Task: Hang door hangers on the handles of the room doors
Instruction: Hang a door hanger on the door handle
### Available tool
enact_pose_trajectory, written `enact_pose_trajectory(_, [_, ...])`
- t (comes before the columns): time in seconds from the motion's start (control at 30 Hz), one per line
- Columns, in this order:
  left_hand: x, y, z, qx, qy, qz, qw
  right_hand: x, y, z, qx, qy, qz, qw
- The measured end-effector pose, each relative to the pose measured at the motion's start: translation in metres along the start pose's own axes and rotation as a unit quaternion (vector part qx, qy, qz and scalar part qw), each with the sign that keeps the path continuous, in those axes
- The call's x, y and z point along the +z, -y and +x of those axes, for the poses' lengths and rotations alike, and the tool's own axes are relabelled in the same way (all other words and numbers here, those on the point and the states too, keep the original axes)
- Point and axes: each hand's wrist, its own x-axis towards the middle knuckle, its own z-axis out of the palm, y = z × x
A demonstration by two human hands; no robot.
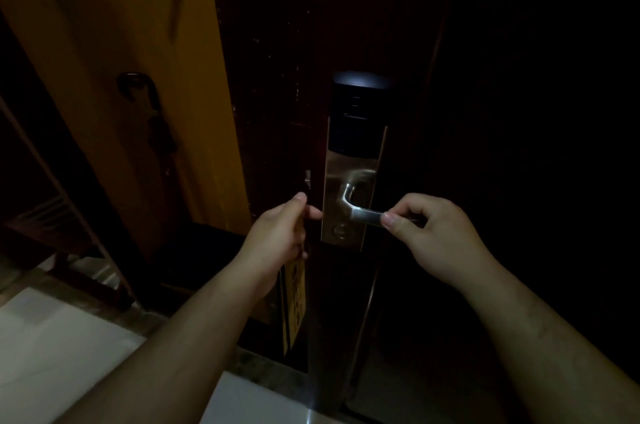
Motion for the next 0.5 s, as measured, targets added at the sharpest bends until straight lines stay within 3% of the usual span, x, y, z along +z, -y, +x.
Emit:
enact_pose_trajectory(0.23, [-0.013, -0.004, 0.007, -0.008, 0.077, -0.027, 0.997, 0.013, 0.009, -0.008, 0.037, -0.077, -0.030, 0.996])
enact_pose_trajectory(0.5, [-0.005, -0.015, 0.001, 0.032, 0.139, 0.036, 0.989, 0.021, 0.012, -0.017, 0.078, -0.139, -0.032, 0.987])
